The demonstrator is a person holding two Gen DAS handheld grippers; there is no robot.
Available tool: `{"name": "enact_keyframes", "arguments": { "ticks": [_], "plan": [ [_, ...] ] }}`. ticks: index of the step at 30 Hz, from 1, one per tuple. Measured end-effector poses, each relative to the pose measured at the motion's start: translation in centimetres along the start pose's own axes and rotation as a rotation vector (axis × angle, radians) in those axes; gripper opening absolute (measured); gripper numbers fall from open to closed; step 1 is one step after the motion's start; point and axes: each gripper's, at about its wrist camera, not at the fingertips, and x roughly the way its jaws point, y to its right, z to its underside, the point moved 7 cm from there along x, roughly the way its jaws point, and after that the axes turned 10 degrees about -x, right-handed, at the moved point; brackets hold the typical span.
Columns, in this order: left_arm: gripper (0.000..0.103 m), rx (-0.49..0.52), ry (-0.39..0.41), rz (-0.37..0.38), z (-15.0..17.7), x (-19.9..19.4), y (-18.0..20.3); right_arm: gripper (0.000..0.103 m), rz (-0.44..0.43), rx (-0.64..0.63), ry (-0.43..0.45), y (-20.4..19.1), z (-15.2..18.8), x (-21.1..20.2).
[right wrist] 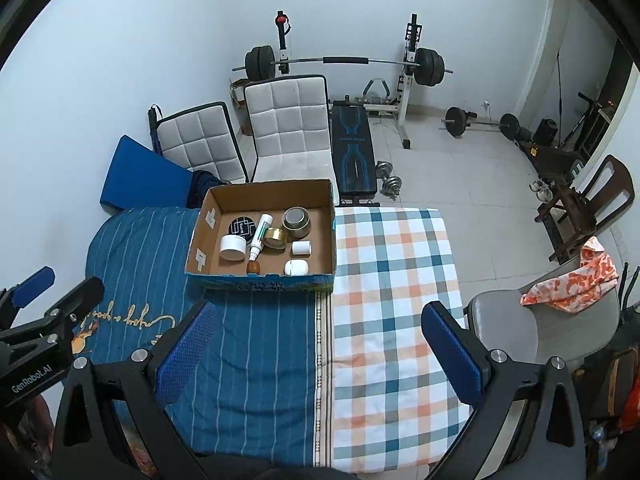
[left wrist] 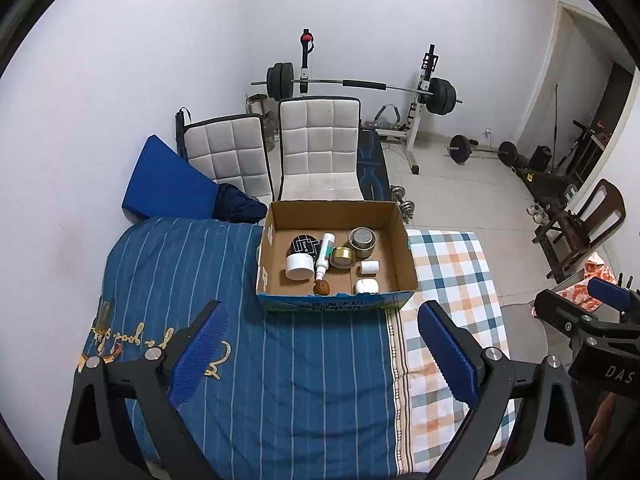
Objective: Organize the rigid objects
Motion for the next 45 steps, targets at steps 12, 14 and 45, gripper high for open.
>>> {"name": "enact_keyframes", "arguments": {
  "ticks": [12,14,45],
  "plan": [
    [0.097,-0.005,0.009,0.009,0.3,-0.2,0.0,0.103,0.008,0.009,0.026,0.0,-0.4,-1.2],
    [0.097,-0.002,0.007,0.014,0.4,-0.5,0.1,0.103,0.008,0.011,0.029,0.1,-0.3,-1.4],
    [0.097,0.015,0.006,0.034,0.2,-1.9,1.1,0.103,0.068,0.052,0.063,0.8,-0.2,-3.8]
  ]
}}
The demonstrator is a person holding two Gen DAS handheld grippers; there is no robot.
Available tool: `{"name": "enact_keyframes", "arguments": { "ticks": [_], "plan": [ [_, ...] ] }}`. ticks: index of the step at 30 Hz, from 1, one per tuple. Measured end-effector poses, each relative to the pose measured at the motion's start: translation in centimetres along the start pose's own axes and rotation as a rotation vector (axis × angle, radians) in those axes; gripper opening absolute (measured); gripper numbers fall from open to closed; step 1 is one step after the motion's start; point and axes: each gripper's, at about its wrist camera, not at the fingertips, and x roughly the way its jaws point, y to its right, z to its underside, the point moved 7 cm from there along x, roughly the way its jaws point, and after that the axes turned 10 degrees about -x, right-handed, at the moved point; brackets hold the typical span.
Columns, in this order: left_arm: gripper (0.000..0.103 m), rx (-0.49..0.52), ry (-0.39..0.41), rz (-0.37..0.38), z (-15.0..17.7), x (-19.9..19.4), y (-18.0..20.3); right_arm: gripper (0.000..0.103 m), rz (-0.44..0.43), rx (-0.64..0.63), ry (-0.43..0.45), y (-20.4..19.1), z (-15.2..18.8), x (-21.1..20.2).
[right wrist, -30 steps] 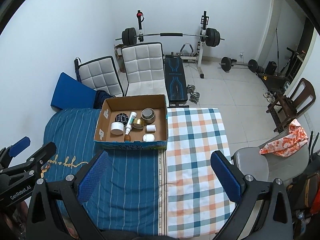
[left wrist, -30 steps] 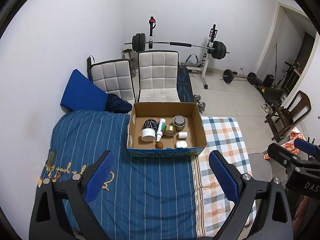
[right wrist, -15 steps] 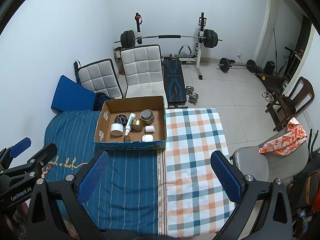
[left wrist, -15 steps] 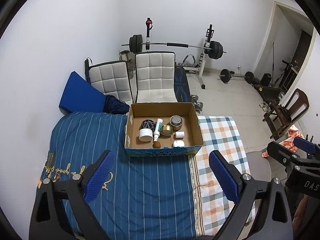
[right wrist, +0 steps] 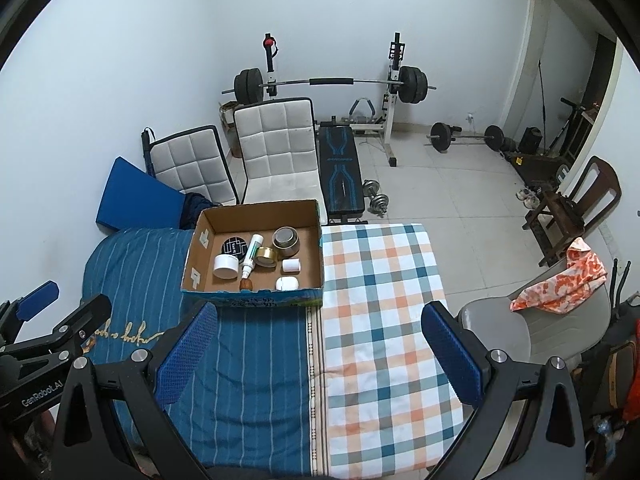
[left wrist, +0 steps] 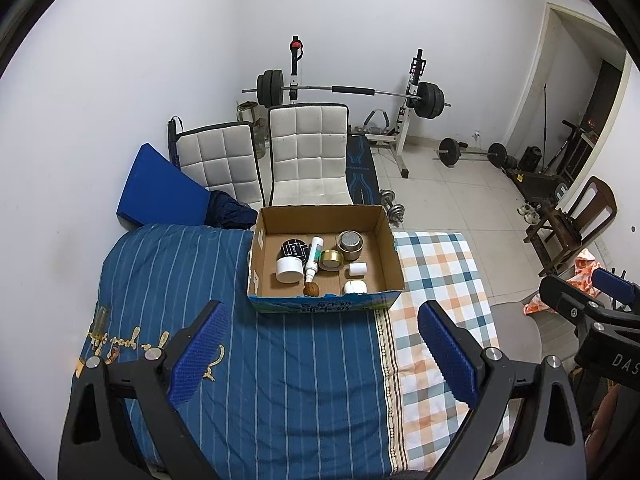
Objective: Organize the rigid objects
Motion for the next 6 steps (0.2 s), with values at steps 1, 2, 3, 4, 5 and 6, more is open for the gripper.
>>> {"name": "enact_keyframes", "arguments": {
  "ticks": [1,2,3,4,5,6],
  "plan": [
    [0.097,0.002,0.002,-0.001,-0.01,0.00,-0.02,0.103,0.001,0.000,0.000,-0.01,-0.05,0.03],
    [0.097,0.000,0.004,-0.003,-0.06,-0.02,0.01,0.103,0.002,0.000,0.000,-0.02,-0.10,0.07],
    [0.097,-0.001,0.006,-0.003,-0.07,-0.05,-0.08,0.103,0.003,0.003,-0.001,0.09,0.08,0.02],
    [0.097,-0.003,0.012,-0.001,-0.14,-0.10,-0.09,0.103,0.002,0.003,-0.001,0.07,0.09,0.03],
    [0.097,-0.006,0.016,0.002,-0.20,-0.21,-0.09,0.103,0.004,0.003,-0.001,0.08,0.06,0.07],
    [0.097,-0.007,0.014,0.006,-0.23,-0.28,-0.06,0.103,0.005,0.004,-0.001,0.10,0.12,0.01]
  ]
}}
